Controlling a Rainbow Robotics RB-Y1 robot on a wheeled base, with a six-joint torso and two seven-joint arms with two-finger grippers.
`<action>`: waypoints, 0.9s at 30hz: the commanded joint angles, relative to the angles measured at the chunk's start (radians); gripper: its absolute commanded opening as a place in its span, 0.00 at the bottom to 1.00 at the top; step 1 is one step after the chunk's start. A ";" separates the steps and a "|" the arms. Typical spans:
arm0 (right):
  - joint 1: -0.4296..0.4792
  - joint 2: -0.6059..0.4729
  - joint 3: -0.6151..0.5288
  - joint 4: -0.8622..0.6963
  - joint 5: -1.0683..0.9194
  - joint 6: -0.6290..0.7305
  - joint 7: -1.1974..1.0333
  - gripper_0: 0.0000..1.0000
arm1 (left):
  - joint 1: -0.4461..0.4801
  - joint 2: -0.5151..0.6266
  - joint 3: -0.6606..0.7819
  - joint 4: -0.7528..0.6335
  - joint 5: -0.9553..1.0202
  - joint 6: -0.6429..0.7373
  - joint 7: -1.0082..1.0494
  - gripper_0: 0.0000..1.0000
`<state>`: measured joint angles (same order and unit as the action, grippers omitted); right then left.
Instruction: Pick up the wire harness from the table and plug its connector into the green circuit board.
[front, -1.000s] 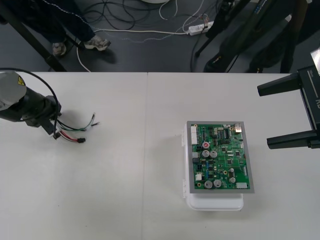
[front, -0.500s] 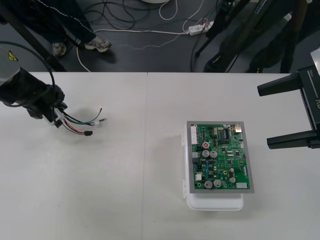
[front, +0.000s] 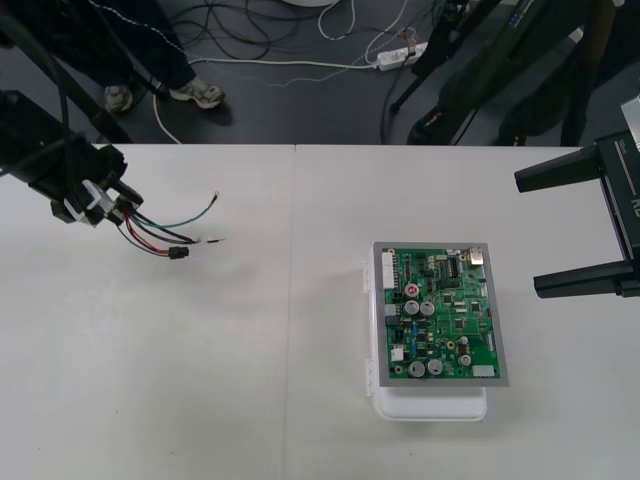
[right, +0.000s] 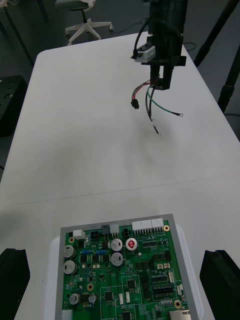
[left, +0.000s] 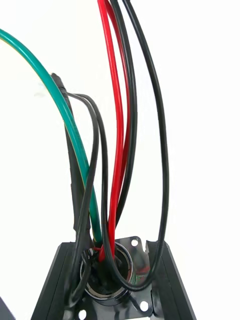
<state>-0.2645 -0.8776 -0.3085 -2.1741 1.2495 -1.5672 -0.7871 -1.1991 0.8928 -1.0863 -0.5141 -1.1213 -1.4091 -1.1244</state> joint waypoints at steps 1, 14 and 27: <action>-0.010 -0.032 -0.027 -0.013 0.002 -0.004 -0.057 1.00 | -0.088 0.141 0.063 -0.150 0.034 -0.162 0.252 0.00; -0.010 -0.032 -0.027 -0.013 0.002 -0.004 -0.057 1.00 | -0.088 0.314 0.143 -0.577 0.244 -0.162 0.715 0.00; -0.010 -0.032 -0.027 -0.013 0.002 -0.004 -0.057 1.00 | -0.071 0.301 0.148 -0.670 0.463 -0.162 1.066 0.00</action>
<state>-0.2645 -0.8776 -0.3085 -2.1743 1.2496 -1.5672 -0.7871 -1.2300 1.1705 -0.9682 -1.1689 -0.7155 -1.5222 -0.2024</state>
